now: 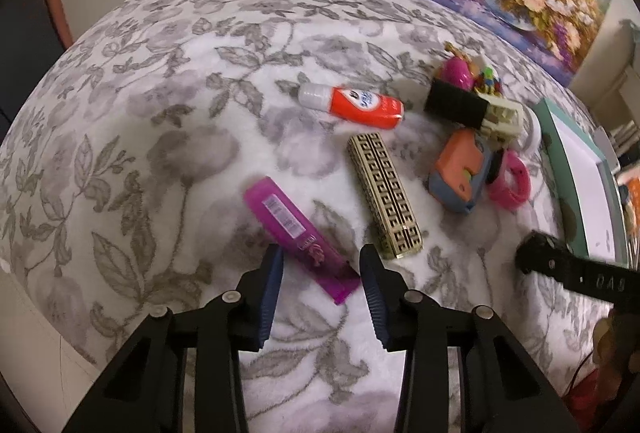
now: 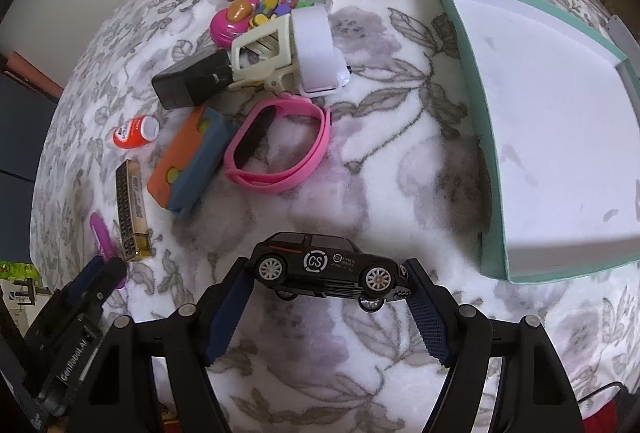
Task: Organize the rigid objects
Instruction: 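Close the left gripper on the pink tube and lift it, then carry the black car and pink tube into the tray and release both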
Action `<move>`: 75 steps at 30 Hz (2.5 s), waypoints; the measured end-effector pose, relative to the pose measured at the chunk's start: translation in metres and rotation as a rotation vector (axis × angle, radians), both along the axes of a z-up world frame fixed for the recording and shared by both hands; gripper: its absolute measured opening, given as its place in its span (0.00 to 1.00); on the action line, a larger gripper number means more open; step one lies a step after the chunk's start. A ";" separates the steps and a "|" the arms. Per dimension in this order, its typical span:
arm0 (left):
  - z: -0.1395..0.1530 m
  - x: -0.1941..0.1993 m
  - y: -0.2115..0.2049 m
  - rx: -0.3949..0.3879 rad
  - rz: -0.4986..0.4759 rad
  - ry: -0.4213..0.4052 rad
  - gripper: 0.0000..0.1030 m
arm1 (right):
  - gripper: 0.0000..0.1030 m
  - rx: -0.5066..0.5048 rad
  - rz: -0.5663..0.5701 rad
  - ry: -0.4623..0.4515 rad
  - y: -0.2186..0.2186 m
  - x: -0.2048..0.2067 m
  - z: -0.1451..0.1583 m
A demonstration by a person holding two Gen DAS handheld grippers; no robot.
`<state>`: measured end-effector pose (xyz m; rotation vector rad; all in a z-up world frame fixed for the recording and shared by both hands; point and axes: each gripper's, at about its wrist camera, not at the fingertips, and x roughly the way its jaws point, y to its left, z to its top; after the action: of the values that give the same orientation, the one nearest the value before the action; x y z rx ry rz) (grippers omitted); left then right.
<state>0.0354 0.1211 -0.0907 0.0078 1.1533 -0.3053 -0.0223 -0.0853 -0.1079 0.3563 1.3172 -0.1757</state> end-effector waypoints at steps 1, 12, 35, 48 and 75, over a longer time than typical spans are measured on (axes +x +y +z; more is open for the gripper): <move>0.000 0.002 0.000 0.004 0.013 0.005 0.40 | 0.75 0.001 0.000 0.001 -0.001 0.000 0.000; -0.005 0.011 0.000 0.060 0.082 0.018 0.22 | 0.75 -0.015 0.010 0.023 -0.014 0.001 0.001; 0.096 0.016 -0.054 -0.003 0.033 -0.057 0.19 | 0.75 0.080 -0.043 -0.140 -0.085 -0.015 0.073; 0.104 0.018 -0.219 -0.010 -0.156 0.039 0.19 | 0.75 -0.195 -0.210 -0.166 -0.179 -0.014 0.092; 0.047 0.007 -0.343 0.013 -0.275 0.099 0.19 | 0.75 -0.200 -0.450 -0.114 -0.299 -0.037 0.062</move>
<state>0.0425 -0.2218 -0.0439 0.1654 1.2539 -0.5470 -0.0591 -0.3841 -0.0455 0.4815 1.0807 -0.6510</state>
